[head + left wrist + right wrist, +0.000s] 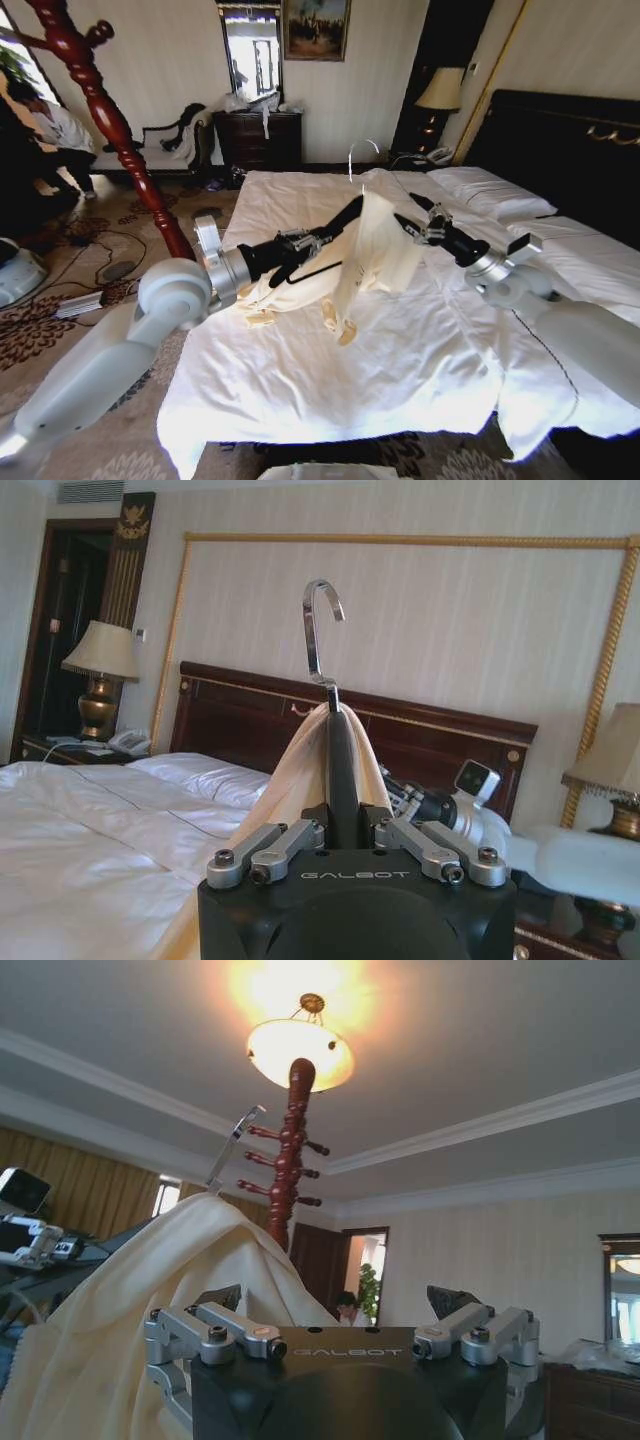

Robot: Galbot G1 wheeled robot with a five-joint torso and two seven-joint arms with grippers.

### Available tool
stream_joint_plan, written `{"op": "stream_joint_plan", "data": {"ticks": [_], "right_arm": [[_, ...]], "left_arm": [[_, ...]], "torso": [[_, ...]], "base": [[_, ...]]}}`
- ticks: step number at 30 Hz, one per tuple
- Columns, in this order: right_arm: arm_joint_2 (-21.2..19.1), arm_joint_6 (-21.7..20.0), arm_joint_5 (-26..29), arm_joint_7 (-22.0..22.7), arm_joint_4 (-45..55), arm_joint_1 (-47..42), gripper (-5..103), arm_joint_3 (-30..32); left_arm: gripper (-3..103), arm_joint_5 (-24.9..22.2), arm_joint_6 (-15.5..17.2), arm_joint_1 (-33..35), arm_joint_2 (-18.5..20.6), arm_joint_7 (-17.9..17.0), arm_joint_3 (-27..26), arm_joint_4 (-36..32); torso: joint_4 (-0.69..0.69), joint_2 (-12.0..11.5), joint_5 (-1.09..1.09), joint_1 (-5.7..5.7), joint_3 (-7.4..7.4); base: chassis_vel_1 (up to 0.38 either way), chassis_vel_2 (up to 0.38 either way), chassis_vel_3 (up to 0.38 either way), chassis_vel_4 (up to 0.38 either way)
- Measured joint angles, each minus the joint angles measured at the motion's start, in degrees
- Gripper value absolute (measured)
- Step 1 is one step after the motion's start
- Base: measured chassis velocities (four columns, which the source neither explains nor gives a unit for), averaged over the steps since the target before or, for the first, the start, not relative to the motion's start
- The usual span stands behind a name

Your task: Pick up the clothes from the bed and hang them on the clothes hanger.

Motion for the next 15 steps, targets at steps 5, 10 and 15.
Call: {"op": "stream_joint_plan", "data": {"ticks": [5, 10, 15], "right_arm": [[-1.45, -0.24, -0.29, -5.66, -0.28, -0.04, 100, -0.39], [-3.23, -2.17, -0.18, -12.32, -0.32, -0.40, 100, -0.72], [-4.65, -3.79, -0.05, -17.94, -0.37, -0.49, 100, -1.49]], "left_arm": [[16, -0.02, 0.00, 0.83, 1.52, 0.28, -0.98, -1.53], [16, 0.01, -0.03, 1.38, 1.80, 0.31, -1.46, -2.29], [15, 0.57, -0.02, 2.48, 1.64, 0.37, -1.33, -3.19]], "torso": [[-0.04, 0.00, 0.00, 0.00, 0.00], [-0.03, 0.00, -0.01, 0.00, 0.00], [-0.04, 0.00, 0.00, 0.00, 0.00]], "base": [[0.000, 0.000, 0.000, 0.000], [0.000, 0.000, 0.000, 0.000], [0.000, 0.000, 0.000, 0.000]]}}
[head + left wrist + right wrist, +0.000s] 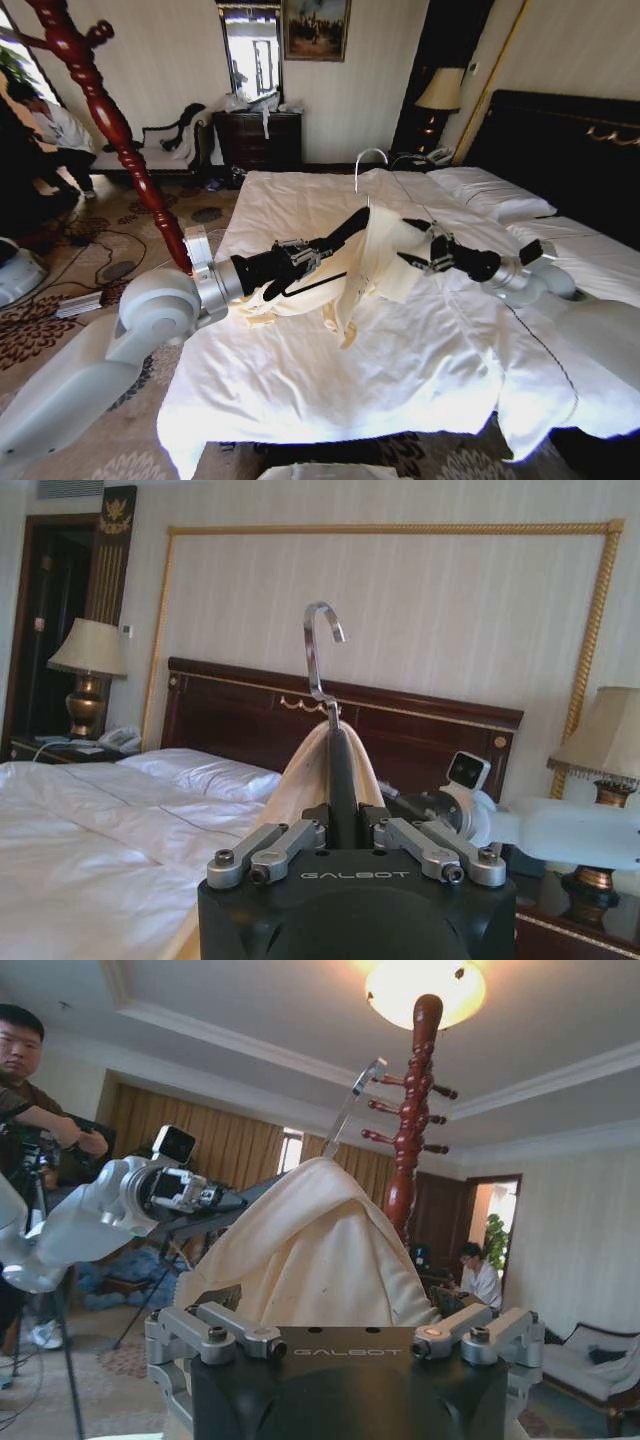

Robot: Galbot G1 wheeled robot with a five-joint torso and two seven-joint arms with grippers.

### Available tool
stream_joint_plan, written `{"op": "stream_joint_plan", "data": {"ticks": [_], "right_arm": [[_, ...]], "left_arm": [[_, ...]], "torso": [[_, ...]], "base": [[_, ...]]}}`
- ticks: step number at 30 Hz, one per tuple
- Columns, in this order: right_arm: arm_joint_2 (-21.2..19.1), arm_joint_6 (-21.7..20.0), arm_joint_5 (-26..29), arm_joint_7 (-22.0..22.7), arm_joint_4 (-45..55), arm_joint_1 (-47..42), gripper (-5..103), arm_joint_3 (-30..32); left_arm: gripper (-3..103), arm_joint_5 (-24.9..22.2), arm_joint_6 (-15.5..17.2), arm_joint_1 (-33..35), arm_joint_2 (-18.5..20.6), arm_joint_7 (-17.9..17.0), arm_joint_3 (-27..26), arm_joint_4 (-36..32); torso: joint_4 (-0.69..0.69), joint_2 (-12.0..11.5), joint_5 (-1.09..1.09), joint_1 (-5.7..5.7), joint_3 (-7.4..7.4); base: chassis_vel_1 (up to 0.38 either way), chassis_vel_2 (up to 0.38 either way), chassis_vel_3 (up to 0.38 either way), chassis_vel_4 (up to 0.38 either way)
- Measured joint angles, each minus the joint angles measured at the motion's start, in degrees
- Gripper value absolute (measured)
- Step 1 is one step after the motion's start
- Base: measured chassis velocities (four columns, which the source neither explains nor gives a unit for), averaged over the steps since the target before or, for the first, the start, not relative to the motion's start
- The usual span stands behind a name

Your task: Pick up the clothes from the bed and hang them on the clothes hanger.

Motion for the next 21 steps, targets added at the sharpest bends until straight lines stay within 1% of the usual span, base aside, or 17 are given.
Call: {"op": "stream_joint_plan", "data": {"ticks": [9, 13, 14, 16, 17, 18, 20, 21], "right_arm": [[0.66, -0.64, -1.03, -0.39, -2.18, 0.65, 100, -0.85], [0.64, -0.80, -1.54, -2.78, -2.84, 0.41, 101, -0.79], [0.64, -0.80, -1.54, -2.78, -2.84, 0.41, 101, -0.79], [0.62, -0.99, -1.72, -3.72, -3.05, 0.36, 91, -0.70], [0.62, -1.08, -1.78, -3.85, -3.10, 0.35, 91, -0.66], [0.64, -1.31, -1.84, -4.23, -3.04, 0.35, 80, -0.55], [0.67, -1.45, -1.84, -4.26, -3.03, 0.34, 80, -0.52], [0.72, -1.54, -1.83, -4.24, -3.00, 0.33, 76, -0.48]], "left_arm": [[15, 0.52, 0.06, 0.12, 0.29, 0.33, 1.65, -1.34], [15, 0.36, 0.07, -0.83, 0.32, 0.37, 2.34, -1.20], [15, 0.36, 0.07, -0.83, 0.32, 0.37, 2.34, -1.20], [15, 0.42, 0.07, -1.10, 0.08, 0.40, 2.55, -0.86], [15, 0.45, 0.06, -1.13, 0.04, 0.41, 2.57, -0.78], [15, 0.53, 0.07, -1.16, 0.01, 0.45, 2.62, -0.62], [15, 0.59, 0.07, -1.17, 0.05, 0.46, 2.62, -0.58], [15, 0.64, 0.07, -1.17, 0.11, 0.49, 2.62, -0.55]], "torso": [[0.01, 0.00, 0.00, 0.00, 0.00], [0.00, 0.00, 0.01, 0.00, 0.00], [0.00, 0.00, 0.01, 0.00, 0.00], [0.01, 0.00, 0.00, 0.00, 0.00], [0.01, 0.00, 0.00, 0.00, 0.01], [0.00, 0.00, 0.00, 0.00, 0.00], [0.00, 0.00, 0.00, 0.00, 0.00], [0.01, 0.00, 0.00, 0.00, 0.00]], "base": [[0.000, 0.000, 0.000, 0.000], [0.000, 0.000, 0.000, 0.000], [0.000, 0.000, 0.000, 0.000], [0.000, 0.000, 0.000, 0.000], [0.000, 0.000, 0.000, 0.000], [0.000, 0.000, 0.000, 0.000], [0.000, 0.000, 0.000, 0.000], [0.000, 0.000, 0.000, 0.000]]}}
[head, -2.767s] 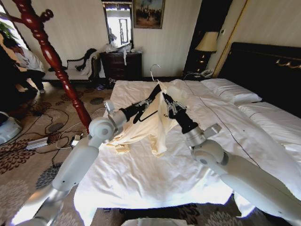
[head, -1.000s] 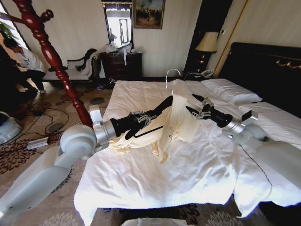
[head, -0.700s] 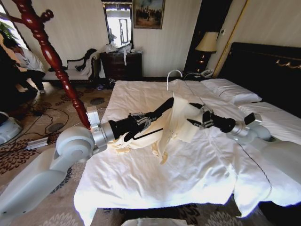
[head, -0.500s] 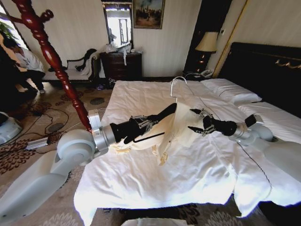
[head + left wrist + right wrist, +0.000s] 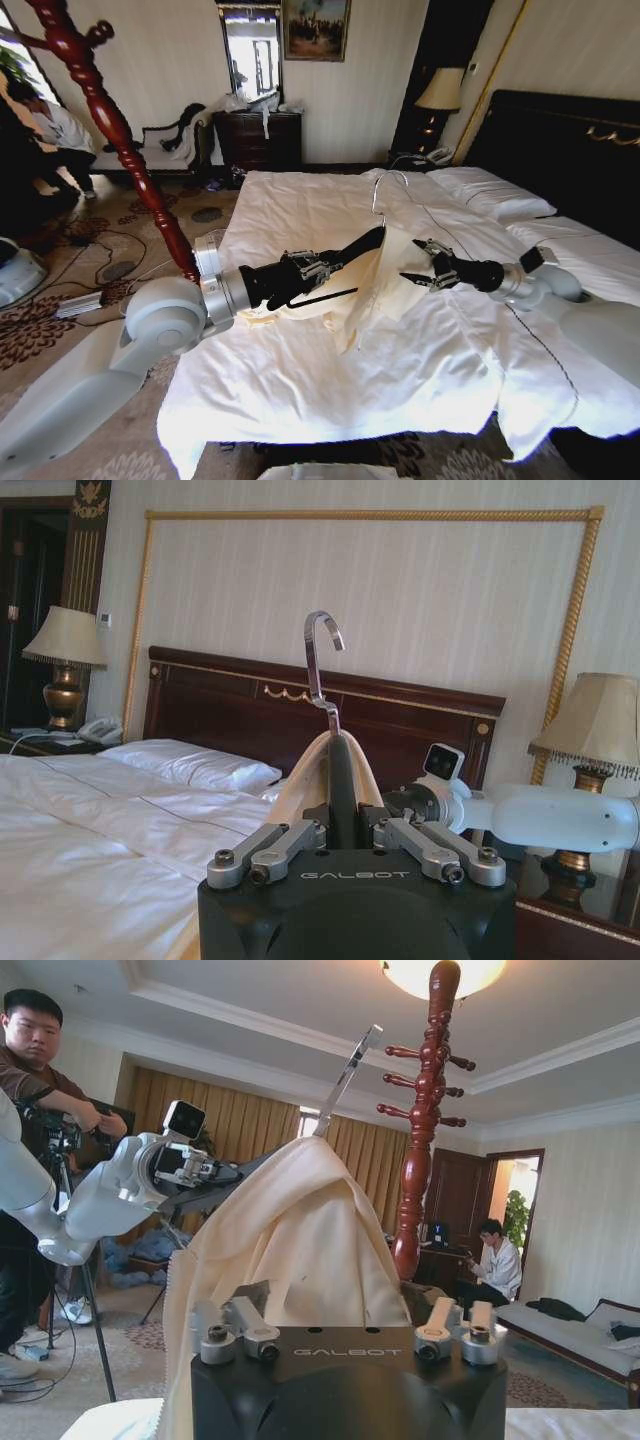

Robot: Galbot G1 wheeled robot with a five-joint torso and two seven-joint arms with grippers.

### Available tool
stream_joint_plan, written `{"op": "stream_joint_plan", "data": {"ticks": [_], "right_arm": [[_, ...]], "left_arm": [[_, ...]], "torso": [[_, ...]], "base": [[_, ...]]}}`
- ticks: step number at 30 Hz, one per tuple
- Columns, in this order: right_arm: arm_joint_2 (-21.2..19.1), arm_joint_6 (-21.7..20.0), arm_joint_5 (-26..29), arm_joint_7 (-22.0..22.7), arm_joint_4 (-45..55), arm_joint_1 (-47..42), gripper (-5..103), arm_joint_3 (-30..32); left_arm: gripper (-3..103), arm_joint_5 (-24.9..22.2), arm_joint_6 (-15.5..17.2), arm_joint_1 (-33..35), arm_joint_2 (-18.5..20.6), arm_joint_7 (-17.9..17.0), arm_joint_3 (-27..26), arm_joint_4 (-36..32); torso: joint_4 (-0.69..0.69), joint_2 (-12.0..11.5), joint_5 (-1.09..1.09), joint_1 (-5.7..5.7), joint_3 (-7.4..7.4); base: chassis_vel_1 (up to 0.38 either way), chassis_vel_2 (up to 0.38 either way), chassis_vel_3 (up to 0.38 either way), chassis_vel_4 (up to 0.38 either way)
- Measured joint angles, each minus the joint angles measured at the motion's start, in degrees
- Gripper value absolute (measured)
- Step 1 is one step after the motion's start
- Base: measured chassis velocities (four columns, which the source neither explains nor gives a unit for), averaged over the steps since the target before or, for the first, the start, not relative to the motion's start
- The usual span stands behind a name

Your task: Pick up the clothes from the bed and hang them on the clothes hanger.

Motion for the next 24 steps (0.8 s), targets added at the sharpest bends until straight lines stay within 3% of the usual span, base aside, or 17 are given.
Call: {"op": "stream_joint_plan", "data": {"ticks": [4, 6, 8, 12, 14, 17, 24], "right_arm": [[0.31, 1.04, -0.34, 1.64, 0.53, -0.04, 65, 0.02], [0.34, 1.87, -0.82, 2.75, 1.54, -0.14, 48, 0.02], [0.33, 2.16, -1.25, 2.94, 1.94, -0.20, 48, 0.06], [0.25, 3.23, -4.09, 3.62, 4.00, -0.54, 26, 0.56], [0.21, 3.33, -4.52, 3.96, 4.50, -0.57, 24, 0.76], [0.30, 3.95, -5.50, 5.94, 5.64, -0.27, 24, 1.44], [0.68, 5.25, -5.65, 11.47, 6.23, 0.49, 24, 2.22]], "left_arm": [[15, 0.19, -0.05, 0.00, 0.18, 0.07, 0.00, 0.04], [15, 0.35, -0.16, 0.08, 0.26, 0.26, -0.06, 0.07], [15, 0.40, -0.22, 0.08, 0.29, 0.27, -0.12, 0.08], [8, 0.50, -0.56, -0.24, 0.33, 0.12, -0.53, 0.29], [8, 0.49, -0.56, -0.26, 0.35, 0.14, -0.55, 0.31], [0, 0.49, -0.56, -0.22, 0.53, 0.14, -0.79, 0.33], [0, 0.68, -0.63, 0.58, 1.29, 0.14, -1.69, 0.04]], "torso": [[0.00, 0.00, 0.00, 0.00, 0.00], [0.00, 0.00, 0.00, 0.00, 0.00], [0.00, 0.00, 0.00, 0.00, 0.00], [-0.01, 0.00, 0.01, 0.01, 0.00], [0.00, 0.00, 0.00, 0.00, 0.00], [0.00, 0.00, -0.01, 0.00, 0.00], [0.00, 0.00, -0.01, 0.00, 0.00]], "base": [[0.000, 0.000, 0.000, 0.000], [0.000, 0.000, 0.000, 0.000], [0.000, 0.000, 0.000, 0.000], [0.000, 0.000, 0.000, 0.000], [0.000, 0.000, 0.000, 0.000], [0.000, 0.000, 0.000, 0.000], [0.000, 0.000, 0.000, 0.000]]}}
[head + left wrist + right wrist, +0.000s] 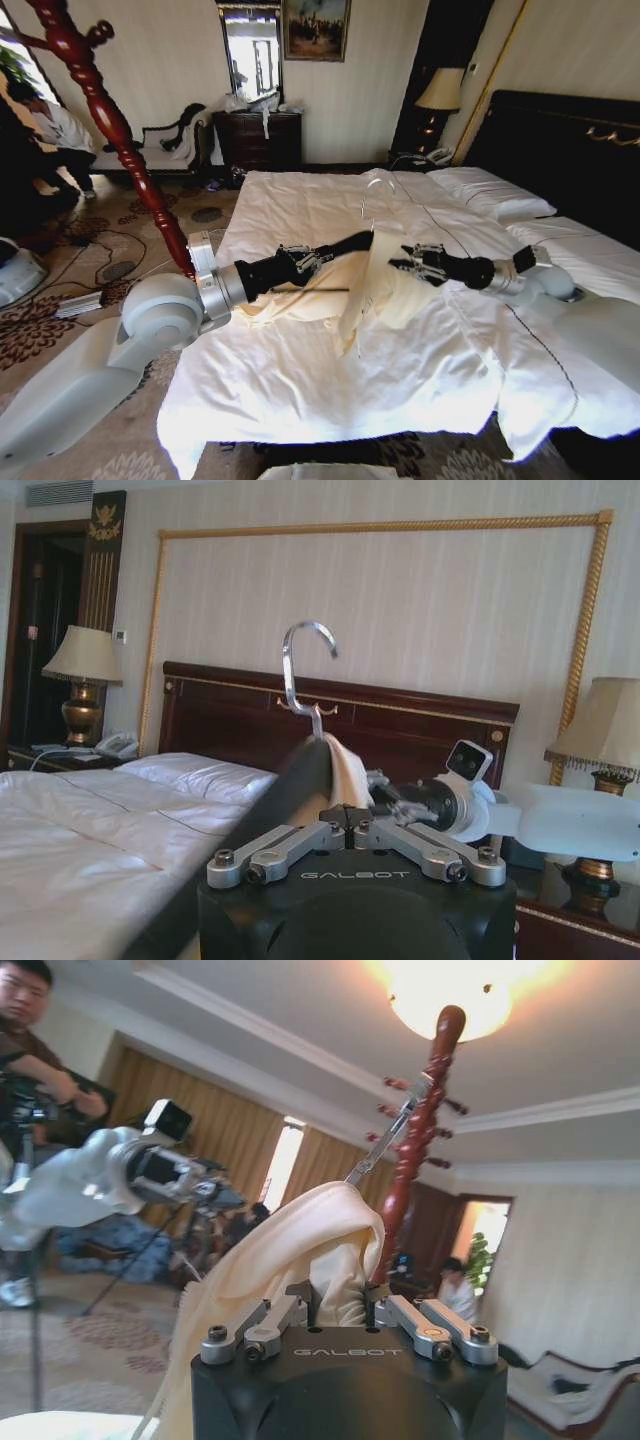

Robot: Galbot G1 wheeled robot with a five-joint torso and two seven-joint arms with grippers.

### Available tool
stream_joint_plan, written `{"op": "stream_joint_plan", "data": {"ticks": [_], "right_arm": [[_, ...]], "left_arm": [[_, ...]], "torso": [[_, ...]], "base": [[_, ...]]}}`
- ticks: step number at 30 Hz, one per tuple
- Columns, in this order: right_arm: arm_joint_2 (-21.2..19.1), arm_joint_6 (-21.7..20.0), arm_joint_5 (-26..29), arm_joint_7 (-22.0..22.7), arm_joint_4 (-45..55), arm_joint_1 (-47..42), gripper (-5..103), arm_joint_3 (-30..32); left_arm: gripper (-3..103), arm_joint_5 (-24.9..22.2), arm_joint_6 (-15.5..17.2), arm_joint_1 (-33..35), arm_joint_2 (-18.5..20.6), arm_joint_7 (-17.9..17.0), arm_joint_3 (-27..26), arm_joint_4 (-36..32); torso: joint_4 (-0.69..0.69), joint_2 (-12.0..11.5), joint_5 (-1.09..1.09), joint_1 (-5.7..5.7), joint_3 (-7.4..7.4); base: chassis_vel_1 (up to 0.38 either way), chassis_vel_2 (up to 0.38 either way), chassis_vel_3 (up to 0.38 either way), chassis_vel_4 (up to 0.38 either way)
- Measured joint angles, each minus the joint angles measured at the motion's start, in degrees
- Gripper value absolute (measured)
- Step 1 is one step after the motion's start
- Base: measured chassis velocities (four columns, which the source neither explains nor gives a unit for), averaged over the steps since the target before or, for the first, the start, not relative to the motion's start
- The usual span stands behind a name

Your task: Pick up the clothes from the bed and hang them on the clothes hanger.

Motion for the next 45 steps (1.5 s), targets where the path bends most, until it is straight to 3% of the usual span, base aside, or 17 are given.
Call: {"op": "stream_joint_plan", "data": {"ticks": [3, 5, 8, 10, 13, 14, 15, 17, 18, 20, 23, 25, 27, 32, 38, 45], "right_arm": [[0.15, 0.61, -0.52, 2.57, -0.43, 0.13, 15, 0.37], [0.24, 0.83, -0.90, 3.23, -0.53, 0.14, 15, 0.41], [0.95, 2.04, -3.35, 5.15, -0.95, 0.14, 15, 0.60], [1.19, 2.42, -4.32, 5.22, -0.98, 0.07, 15, 0.67], [1.65, 3.19, -6.44, 4.71, -0.97, -0.48, 15, 0.70], [1.85, 3.40, -7.07, 3.76, -0.80, -0.80, 15, 0.69], [1.85, 3.40, -7.07, 3.76, -0.80, -0.80, 15, 0.69], [1.91, 3.51, -7.27, 2.89, -0.29, -1.02, 15, 0.65], [1.75, 3.57, -7.32, 2.41, 1.07, -1.34, 15, 0.54], [1.62, 3.57, -7.32, 2.34, 1.73, -1.45, 15, 0.49], [1.22, 3.58, -7.61, 2.38, 4.94, -1.50, 15, 0.15], [1.28, 3.58, -7.68, 2.56, 5.41, -1.42, 15, 0.04], [2.08, 3.52, -7.77, 3.71, 6.64, -1.05, 15, -0.47], [3.63, 3.43, -8.18, 4.86, 6.21, -0.92, 15, -0.63], [5.48, 3.42, -8.25, 5.61, 4.89, -1.01, 15, -0.31], [5.53, 3.68, -8.42, 5.60, 5.44, -1.24, 15, -0.11]], "left_arm": [[0, 0.92, -0.18, 1.64, 1.19, -0.47, -1.52, -0.86], [-3, 1.12, -0.19, 2.27, 1.49, -0.70, -2.12, -1.19], [12, 1.80, -0.81, 5.71, 1.91, -2.04, -6.56, -2.91], [12, 1.88, -0.89, 7.20, 1.81, -2.66, -8.59, -3.19], [28, 3.82, -1.40, 12.93, 0.61, -3.80, -16.06, -2.39], [33, 5.30, -2.10, 16.89, -0.71, -5.42, -20.46, -0.17], [33, 5.30, -2.10, 16.89, -0.71, -5.42, -20.46, -0.17], [39, 6.93, -2.31, 19.60, -1.83, -8.91, -23.20, 3.38], [49, 10.25, -2.19, 21.66, -2.36, -13.90, -24.11, 8.71], [49, 12.14, -1.88, 22.50, -2.43, -15.78, -24.05, 11.13], [66, 20.19, -1.13, 26.00, -2.51, -19.02, -20.98, 18.64], [66, 21.42, -1.12, 26.40, -2.70, -18.96, -20.28, 19.46], [77, 24.31, -0.73, 27.09, -4.56, -18.19, -16.94, 21.30], [97, 25.91, 0.80, 26.86, -7.84, -18.06, -11.87, 20.52], [100, 29.84, 1.01, 29.53, -9.55, -17.37, -8.51, 19.06], [100, 32.53, 0.41, 29.42, -12.26, -15.60, -2.72, 19.33]], "torso": [[-0.01, 0.00, 0.00, 0.00, 0.00], [-0.01, 0.00, 0.01, 0.00, 0.00], [0.00, 0.00, 0.01, 0.00, 0.00], [0.00, 0.00, 0.01, 0.00, 0.00], [0.00, 0.00, 0.01, 0.00, 0.00], [0.01, 0.00, 0.01, 0.00, 0.00], [0.01, 0.00, 0.01, 0.00, 0.00], [0.02, 0.00, 0.00, -0.01, 0.00], [0.00, 0.00, 0.00, 0.00, 0.00], [-0.01, 0.00, -0.01, 0.00, 0.00], [0.02, 0.00, -0.03, 0.00, 0.01], [0.01, 0.00, -0.02, 0.00, 0.00], [0.02, 0.00, -0.01, 0.00, 0.00], [-0.04, 0.00, 0.01, 0.01, 0.00], [0.03, 0.00, 0.02, 0.00, 0.00], [-0.01, 0.00, 0.02, 0.00, 0.00]], "base": [[0.000, 0.000, 0.000, 0.000], [0.000, 0.000, 0.000, 0.000], [0.000, 0.000, 0.000, 0.000], [0.000, 0.000, 0.000, 0.000], [0.000, 0.000, 0.000, 0.000], [0.000, 0.000, 0.000, 0.000], [0.000, 0.000, 0.000, 0.000], [0.000, 0.000, 0.000, 0.000], [0.000, 0.000, 0.000, 0.000], [0.000, 0.000, 0.000, 0.000], [0.000, 0.000, 0.000, 0.000], [0.000, 0.000, 0.000, 0.000], [0.000, 0.000, 0.000, 0.000], [0.000, 0.000, 0.000, 0.000], [0.000, 0.000, 0.000, 0.000], [0.000, 0.000, 0.000, 0.000]]}}
